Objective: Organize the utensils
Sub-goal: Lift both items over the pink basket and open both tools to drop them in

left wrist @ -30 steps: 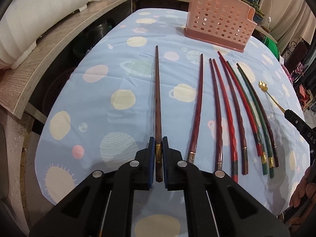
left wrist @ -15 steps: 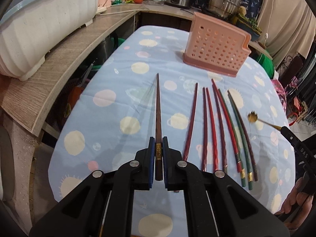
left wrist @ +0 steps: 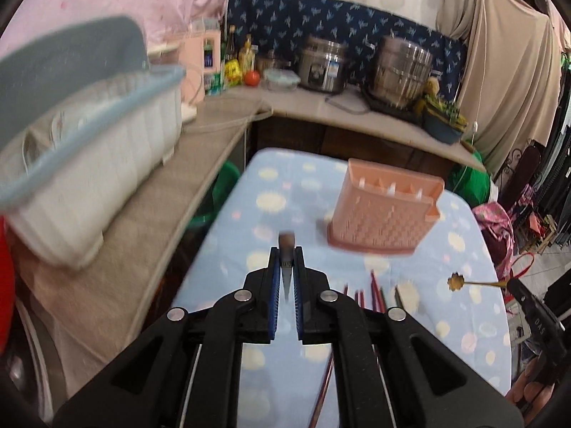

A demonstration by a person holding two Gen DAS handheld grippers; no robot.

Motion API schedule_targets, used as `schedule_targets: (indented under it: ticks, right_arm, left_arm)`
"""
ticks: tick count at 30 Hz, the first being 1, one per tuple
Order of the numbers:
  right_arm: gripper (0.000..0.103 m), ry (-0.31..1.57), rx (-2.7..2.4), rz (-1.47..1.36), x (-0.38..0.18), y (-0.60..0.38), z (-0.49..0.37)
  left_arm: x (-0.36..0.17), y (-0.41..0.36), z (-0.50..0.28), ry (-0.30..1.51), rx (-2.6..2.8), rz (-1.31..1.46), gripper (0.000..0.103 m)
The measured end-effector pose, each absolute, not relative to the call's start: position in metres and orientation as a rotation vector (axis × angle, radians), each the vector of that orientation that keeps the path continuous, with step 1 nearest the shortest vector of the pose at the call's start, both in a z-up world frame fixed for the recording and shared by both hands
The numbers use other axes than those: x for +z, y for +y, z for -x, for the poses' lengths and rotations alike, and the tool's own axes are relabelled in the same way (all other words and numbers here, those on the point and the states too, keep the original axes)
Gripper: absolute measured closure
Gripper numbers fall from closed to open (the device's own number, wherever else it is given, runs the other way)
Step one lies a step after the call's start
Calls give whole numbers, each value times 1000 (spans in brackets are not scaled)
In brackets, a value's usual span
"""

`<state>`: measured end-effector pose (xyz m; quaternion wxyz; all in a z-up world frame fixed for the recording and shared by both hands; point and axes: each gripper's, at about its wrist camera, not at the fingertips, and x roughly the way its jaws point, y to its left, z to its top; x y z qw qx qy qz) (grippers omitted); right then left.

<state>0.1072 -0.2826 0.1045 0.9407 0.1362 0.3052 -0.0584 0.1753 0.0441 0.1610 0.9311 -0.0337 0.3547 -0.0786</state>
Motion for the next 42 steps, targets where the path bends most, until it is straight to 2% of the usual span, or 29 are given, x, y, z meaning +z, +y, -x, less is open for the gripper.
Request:
schedule_targets:
  ticks: [12,16,22,34,37,38,39,41,42]
  right_arm:
    - [101,528,-110,-345,140,-299,-179]
    - [101,530,-112,-353,140,-300,-202]
    - [101,578,-108,-358,124,-299,-228]
    - [101,660,-108,-348,84,-294,-259]
    - [97,649,-117,-344,84,-292,-257]
    - [93,645,-122,-341,86,-291,-254]
    - [89,641,-124,-340,87,-291,-252]
    - [87,631,-121,-341,91,-288,-246]
    - [87,628,-121,-339,93,-288,-242]
  left_arm:
    - [272,7,-228,450,-216,110,96]
    - [292,-10,-243,395,-257,136,96]
    - [278,-37,-265,403,-285,129,96]
    - [204,-50,-302,553,-274,120,96]
    - [197,-48,-298,554,-265,112,95]
    - [196,-47,-297,552,-254,110,92]
    - [194,-45,-294,551,-251,110,84]
    - [194,-42,-291,549,-240,114,75]
    - [194,-41,-288,548,-239,117,74]
